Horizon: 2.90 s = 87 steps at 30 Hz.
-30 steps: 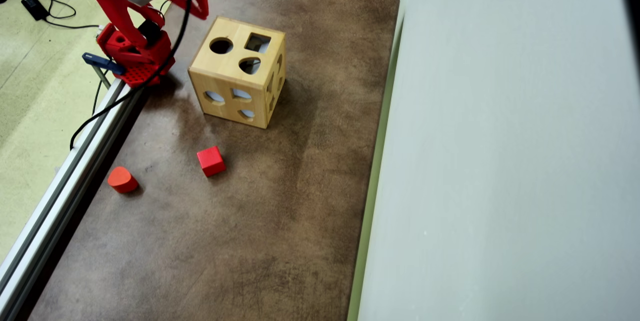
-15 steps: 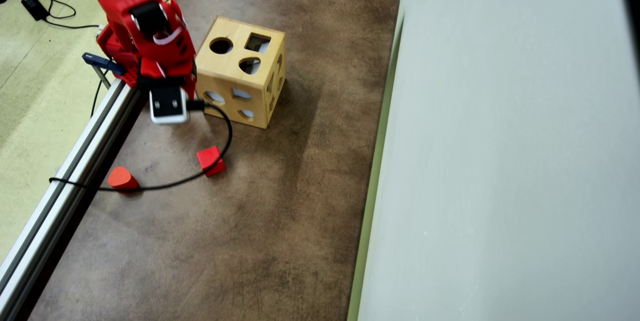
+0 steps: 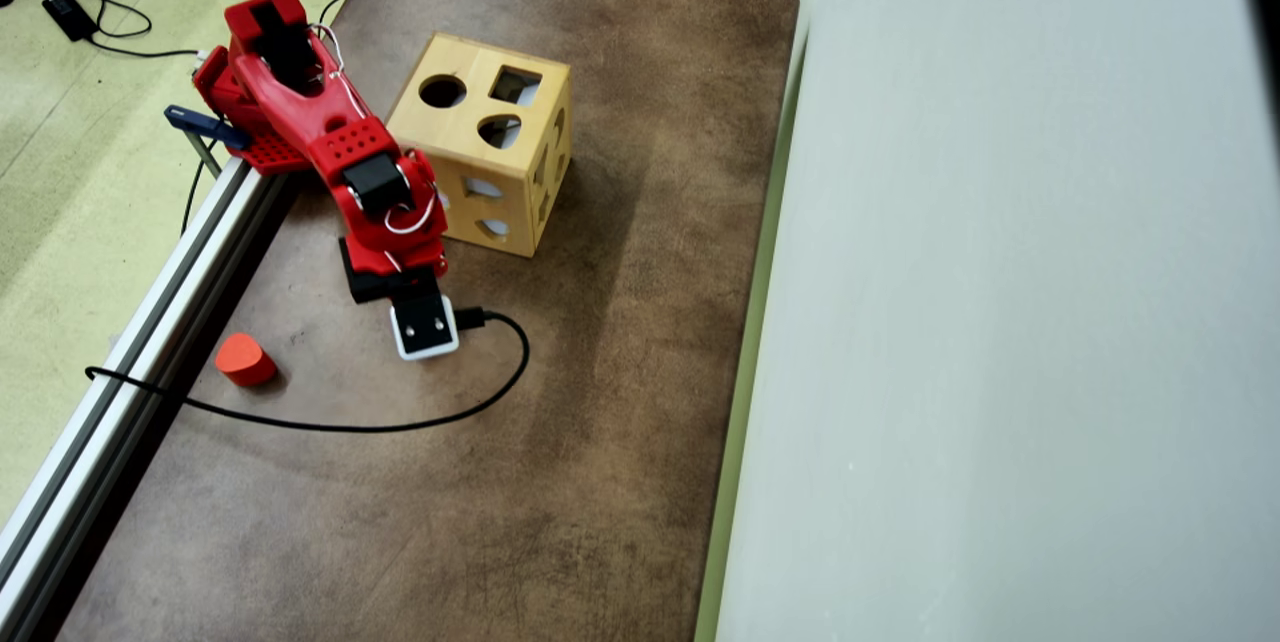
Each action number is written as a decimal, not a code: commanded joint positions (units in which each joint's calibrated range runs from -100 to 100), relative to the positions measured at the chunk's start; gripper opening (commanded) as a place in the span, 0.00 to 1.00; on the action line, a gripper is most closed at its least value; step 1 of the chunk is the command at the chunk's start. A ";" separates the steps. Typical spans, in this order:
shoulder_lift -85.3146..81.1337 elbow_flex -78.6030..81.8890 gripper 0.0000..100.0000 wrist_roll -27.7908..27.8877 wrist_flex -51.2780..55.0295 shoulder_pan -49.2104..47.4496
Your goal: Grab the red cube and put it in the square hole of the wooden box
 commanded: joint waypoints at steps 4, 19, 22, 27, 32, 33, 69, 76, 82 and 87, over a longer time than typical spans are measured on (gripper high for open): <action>0.03 -1.11 0.03 1.66 -0.81 -0.43; 0.20 0.86 0.03 3.96 -0.97 -0.80; 0.20 1.75 0.03 3.91 -0.97 -1.77; 0.11 1.75 0.04 3.91 -0.97 -2.14; -0.40 1.75 0.07 3.91 -0.89 -1.92; -0.65 1.75 0.09 3.91 -0.89 -1.77; 3.00 1.04 0.29 4.10 -0.09 3.21; 3.17 0.95 0.30 4.10 -0.89 3.95; 4.02 0.86 0.29 4.05 -0.97 3.66; 5.80 0.95 0.29 4.00 -2.98 3.58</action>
